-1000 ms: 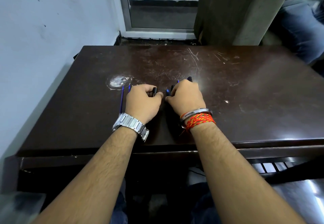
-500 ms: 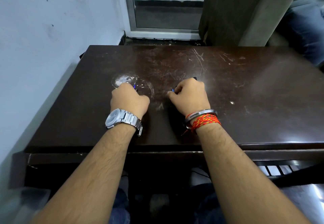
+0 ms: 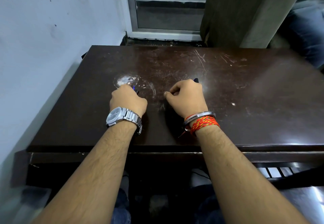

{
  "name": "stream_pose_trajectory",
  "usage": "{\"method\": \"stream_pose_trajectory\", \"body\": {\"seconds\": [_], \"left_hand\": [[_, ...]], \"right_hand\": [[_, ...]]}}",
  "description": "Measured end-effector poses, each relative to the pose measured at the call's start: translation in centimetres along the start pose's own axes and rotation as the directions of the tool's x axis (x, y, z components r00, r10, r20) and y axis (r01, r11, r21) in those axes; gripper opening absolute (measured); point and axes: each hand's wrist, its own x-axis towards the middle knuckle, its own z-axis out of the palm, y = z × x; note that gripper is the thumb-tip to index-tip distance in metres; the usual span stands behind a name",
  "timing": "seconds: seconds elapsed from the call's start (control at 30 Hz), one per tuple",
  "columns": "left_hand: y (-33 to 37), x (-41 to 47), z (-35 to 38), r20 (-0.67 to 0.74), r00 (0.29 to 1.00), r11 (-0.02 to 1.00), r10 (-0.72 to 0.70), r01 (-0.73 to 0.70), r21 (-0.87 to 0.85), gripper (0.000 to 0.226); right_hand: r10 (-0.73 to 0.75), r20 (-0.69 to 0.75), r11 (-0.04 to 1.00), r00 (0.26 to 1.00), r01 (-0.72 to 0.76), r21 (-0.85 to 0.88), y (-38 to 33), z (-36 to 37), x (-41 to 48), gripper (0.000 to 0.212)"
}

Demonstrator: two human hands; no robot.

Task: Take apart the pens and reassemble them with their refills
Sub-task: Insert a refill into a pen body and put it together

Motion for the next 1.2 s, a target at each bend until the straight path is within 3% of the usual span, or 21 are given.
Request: {"method": "stream_pose_trajectory", "body": {"seconds": [0.17, 0.27, 0.33, 0.43, 0.63, 0.7, 0.8, 0.93, 1.07, 1.2], "left_hand": [[0.2, -0.3, 0.1, 0.041, 0.998, 0.999, 0.040, -0.038, -0.032, 0.018], [0.6, -0.6, 0.3, 0.028, 0.986, 0.974, 0.167, -0.160, -0.162, 0.021], [0.9, -0.8, 0.4, 0.014, 0.967, 0.935, 0.254, -0.242, -0.261, 0.031], [1.0, -1.0, 0.5, 0.017, 0.948, 0.891, 0.317, -0.292, -0.347, 0.029], [1.1, -1.2, 0.8, 0.027, 0.919, 0.828, 0.394, -0.342, -0.444, 0.020], [1.2, -1.3, 1.0, 0.076, 0.922, 0.817, 0.379, -0.295, -0.496, 0.017], [1.4, -1.2, 1.2, 0.213, 0.936, 0.814, 0.282, -0.116, -0.570, 0.030], [1.3, -1.2, 0.9, 0.356, 0.888, 0.793, 0.292, -0.017, -0.609, 0.020], [1.4, -1.5, 0.7, 0.466, 0.829, 0.719, 0.309, 0.117, -0.685, 0.016], [1.5, -1.7, 0.5, 0.452, 0.823, 0.699, 0.344, 0.097, -0.708, 0.017]], "right_hand": [[-0.022, 0.004, 0.999, 1.000, 0.022, 0.028, 0.0, 0.0, 0.1, 0.018], [-0.006, -0.001, 0.986, 1.000, 0.006, 0.168, -0.4, 0.3, 0.1, 0.023], [0.079, 0.092, 0.935, 0.993, -0.106, 0.337, -0.6, 0.6, 0.1, 0.029], [0.144, 0.249, 0.839, 0.958, -0.251, 0.482, -0.6, 1.2, 0.1, 0.030], [0.214, 0.224, 0.718, 0.951, -0.308, 0.624, -0.2, 1.3, 0.5, 0.024], [0.212, 0.148, 0.737, 0.966, -0.258, 0.625, -0.1, 1.2, 0.6, 0.024], [0.217, -0.058, 0.722, 0.974, -0.121, 0.682, -0.3, 0.5, 0.8, 0.022], [0.214, -0.245, 0.683, 0.946, 0.035, 0.729, -0.9, -0.5, 0.5, 0.015], [0.192, -0.314, 0.688, 0.930, 0.101, 0.719, -1.2, -0.8, 0.3, 0.012], [0.165, -0.277, 0.711, 0.947, 0.080, 0.698, -1.1, -0.7, 0.3, 0.012]]}}
